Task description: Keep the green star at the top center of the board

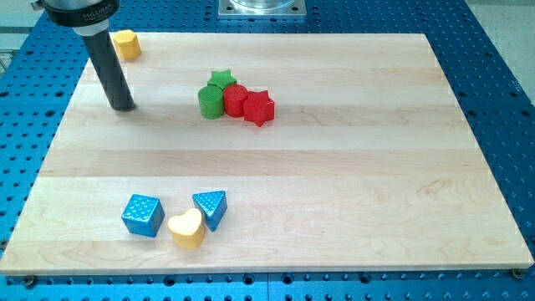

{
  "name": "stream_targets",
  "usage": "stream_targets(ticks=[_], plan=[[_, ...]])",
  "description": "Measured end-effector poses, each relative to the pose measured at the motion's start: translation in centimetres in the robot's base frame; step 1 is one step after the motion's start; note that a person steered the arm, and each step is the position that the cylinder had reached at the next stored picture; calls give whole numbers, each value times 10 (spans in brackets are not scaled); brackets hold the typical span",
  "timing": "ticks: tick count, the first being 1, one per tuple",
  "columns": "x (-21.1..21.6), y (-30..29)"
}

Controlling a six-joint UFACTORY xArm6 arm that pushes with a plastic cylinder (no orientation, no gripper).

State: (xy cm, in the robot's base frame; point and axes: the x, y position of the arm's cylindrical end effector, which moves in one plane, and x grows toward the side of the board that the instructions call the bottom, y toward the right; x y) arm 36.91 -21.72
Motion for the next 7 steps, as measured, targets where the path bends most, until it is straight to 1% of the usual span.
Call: stream_targets(ticks=[1, 3, 4, 5, 7], plan=[[-2, -5], [10, 96], [-9, 144], [-44, 162], [-81, 193]])
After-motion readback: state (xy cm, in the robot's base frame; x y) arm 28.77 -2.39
